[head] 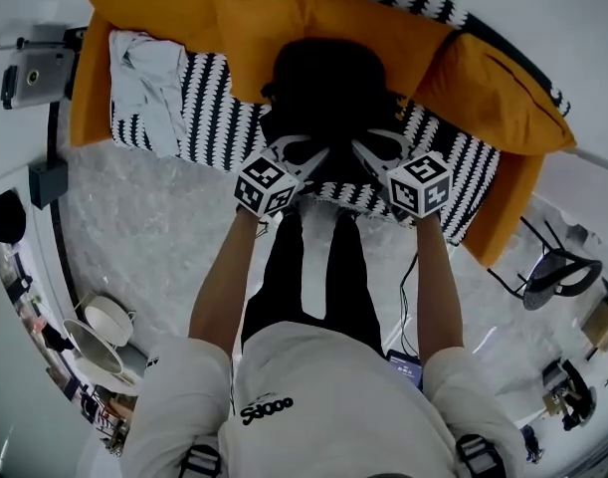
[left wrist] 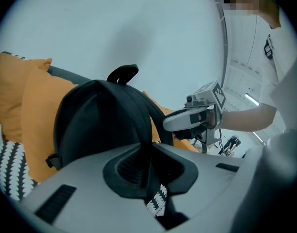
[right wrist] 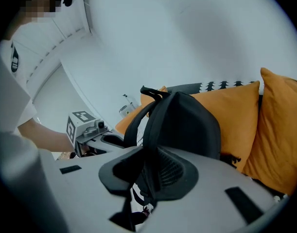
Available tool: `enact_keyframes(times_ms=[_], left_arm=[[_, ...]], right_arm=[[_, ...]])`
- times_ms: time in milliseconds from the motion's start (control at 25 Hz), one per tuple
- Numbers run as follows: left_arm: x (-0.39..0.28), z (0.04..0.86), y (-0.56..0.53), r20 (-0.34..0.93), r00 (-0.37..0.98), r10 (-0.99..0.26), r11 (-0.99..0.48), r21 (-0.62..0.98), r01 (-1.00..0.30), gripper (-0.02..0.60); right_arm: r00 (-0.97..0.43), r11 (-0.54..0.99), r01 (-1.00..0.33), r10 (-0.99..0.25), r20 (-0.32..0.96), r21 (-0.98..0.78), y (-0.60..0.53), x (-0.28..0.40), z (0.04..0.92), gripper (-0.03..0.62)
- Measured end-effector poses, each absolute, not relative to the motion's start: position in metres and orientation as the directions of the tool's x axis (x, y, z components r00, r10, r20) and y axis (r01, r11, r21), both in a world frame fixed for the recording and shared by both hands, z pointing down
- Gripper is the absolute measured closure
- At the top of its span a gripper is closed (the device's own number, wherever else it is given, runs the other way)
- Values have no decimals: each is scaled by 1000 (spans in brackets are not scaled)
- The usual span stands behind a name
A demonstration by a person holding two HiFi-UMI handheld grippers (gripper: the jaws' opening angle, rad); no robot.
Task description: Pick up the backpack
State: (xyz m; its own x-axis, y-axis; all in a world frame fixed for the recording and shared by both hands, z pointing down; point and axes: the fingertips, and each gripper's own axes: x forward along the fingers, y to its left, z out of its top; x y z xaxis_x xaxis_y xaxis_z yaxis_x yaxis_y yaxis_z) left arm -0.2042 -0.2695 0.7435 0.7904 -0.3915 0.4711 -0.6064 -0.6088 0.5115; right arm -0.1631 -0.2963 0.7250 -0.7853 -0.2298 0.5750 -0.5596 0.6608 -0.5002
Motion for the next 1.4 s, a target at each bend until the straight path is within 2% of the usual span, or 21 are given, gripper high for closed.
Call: enact_keyframes(times_ms=[680, 1400], left_arm=[[-230, 641, -246, 408, 750, -520, -631, 408, -660, 531], [-226, 556, -214, 361, 730, -581, -667, 302, -681, 531]], right_arm=[[-791, 701, -565, -309, 528, -436, -273, -161, 616, 505], [-790, 728, -570, -356, 500, -382, -233, -153, 545, 505]])
